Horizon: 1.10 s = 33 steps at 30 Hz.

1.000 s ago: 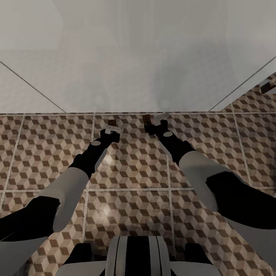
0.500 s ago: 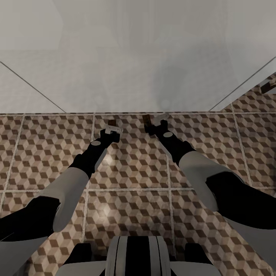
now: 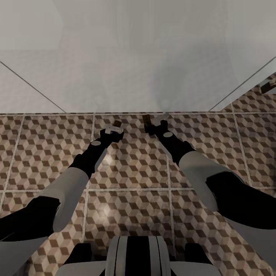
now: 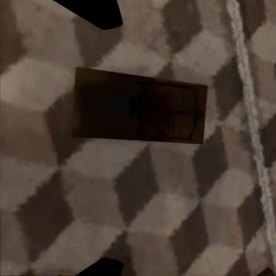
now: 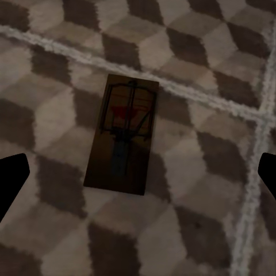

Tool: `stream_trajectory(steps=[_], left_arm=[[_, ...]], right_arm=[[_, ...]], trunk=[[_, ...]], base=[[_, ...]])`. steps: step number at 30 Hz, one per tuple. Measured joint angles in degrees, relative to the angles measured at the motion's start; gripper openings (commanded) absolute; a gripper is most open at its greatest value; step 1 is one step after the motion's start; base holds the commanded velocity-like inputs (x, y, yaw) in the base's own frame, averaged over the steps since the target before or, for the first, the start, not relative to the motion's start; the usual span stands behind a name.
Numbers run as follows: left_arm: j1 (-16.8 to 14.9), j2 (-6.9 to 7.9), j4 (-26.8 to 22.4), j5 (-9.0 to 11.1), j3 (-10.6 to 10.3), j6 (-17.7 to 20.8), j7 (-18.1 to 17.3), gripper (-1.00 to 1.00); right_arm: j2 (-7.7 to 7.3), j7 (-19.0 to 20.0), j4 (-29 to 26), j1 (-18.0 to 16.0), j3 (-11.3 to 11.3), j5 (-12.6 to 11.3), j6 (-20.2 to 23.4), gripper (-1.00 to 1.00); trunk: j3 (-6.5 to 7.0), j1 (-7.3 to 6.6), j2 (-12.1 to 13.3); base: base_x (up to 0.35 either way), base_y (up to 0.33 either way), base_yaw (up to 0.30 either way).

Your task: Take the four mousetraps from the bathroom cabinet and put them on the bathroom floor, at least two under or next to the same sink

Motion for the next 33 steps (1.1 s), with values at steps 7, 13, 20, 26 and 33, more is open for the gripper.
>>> stream_trajectory(steps=[7, 13, 20, 26, 33], left_arm=[[0.0, 0.00, 0.0, 0.0, 0.0, 0.0, 0.0, 1.00], [0.0, 0.01, 0.0, 0.0, 0.0, 0.0, 0.0, 1.00], [0.0, 0.02, 0.0, 0.0, 0.0, -0.1, 0.0, 1.00], [0.0, 0.00, 0.0, 0.0, 0.0, -0.1, 0.0, 1.00], [0.0, 0.06, 0.2, 0.0, 0.0, -2.7, 0.0, 1.00]], right_arm=[[0.00, 0.0, 0.0, 0.0, 0.0, 0.0, -0.1, 1.00], [0.00, 0.0, 0.0, 0.0, 0.0, 0.0, -0.1, 1.00], [0.00, 0.0, 0.0, 0.0, 0.0, 0.0, -0.1, 1.00], [0.00, 0.0, 0.0, 0.0, 0.0, 0.0, -0.1, 1.00], [0.00, 0.0, 0.0, 0.0, 0.0, 0.0, -0.1, 1.00]], trunk=[[0.00, 0.00, 0.0], [0.00, 0.00, 0.0], [0.00, 0.00, 0.0], [0.00, 0.01, 0.0], [0.00, 0.03, 0.0]], base=[[0.000, 0.000, 0.000], [0.000, 0.000, 0.000], [0.000, 0.000, 0.000], [-0.029, 0.000, 0.000], [-0.235, 0.000, 0.000]])
